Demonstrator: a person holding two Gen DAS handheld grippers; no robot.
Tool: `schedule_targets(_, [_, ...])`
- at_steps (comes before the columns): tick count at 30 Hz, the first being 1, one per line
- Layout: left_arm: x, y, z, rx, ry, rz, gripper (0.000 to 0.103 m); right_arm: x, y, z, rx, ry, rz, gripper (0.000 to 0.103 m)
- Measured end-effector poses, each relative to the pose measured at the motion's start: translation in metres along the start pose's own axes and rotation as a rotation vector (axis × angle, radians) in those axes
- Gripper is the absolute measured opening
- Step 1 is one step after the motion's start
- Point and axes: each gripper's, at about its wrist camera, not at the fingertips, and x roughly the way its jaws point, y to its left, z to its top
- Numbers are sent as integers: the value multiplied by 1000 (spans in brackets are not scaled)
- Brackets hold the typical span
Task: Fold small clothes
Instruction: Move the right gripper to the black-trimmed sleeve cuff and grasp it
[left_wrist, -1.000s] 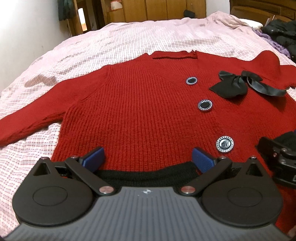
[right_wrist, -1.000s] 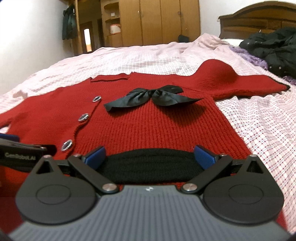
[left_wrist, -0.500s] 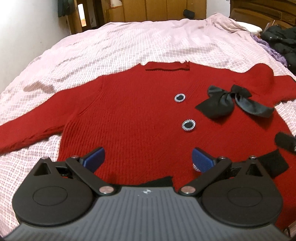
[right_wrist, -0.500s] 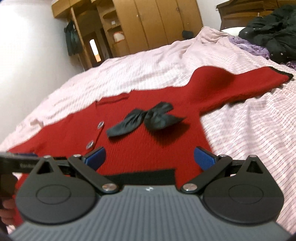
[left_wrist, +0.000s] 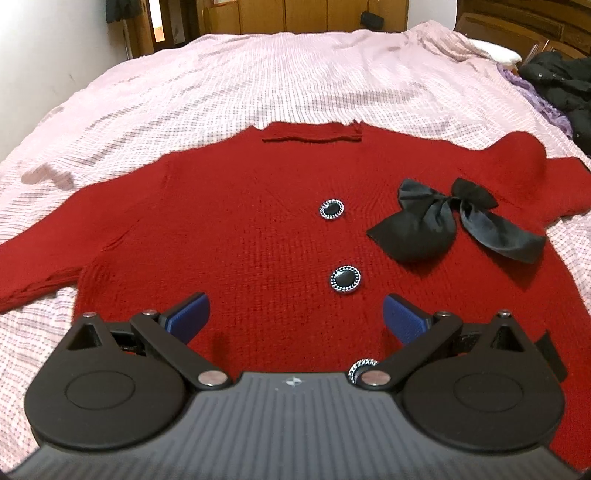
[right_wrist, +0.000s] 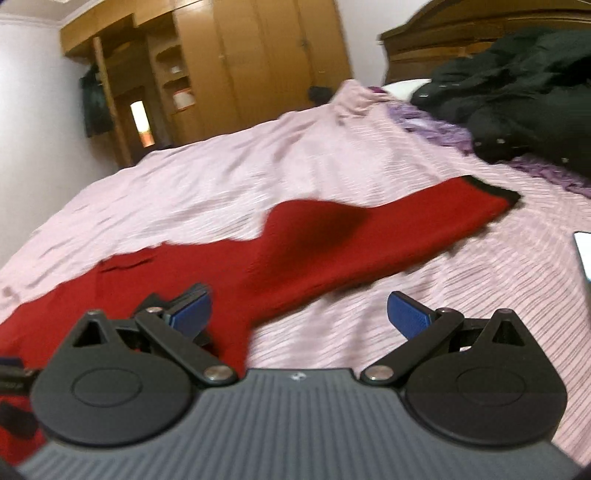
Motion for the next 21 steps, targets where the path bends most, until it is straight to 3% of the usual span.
schedule_targets(12, [38,-10,-1,10,54,22,103,74,-96,26,177,25,-145,103])
schedule_targets(18, [42,-14,-8,40,31,32,103,119,-123,37,262,29,-197,103])
schedule_targets(21, [44,-14,-9,43,26,29,103,135,-129,43,280,-9,-204,103])
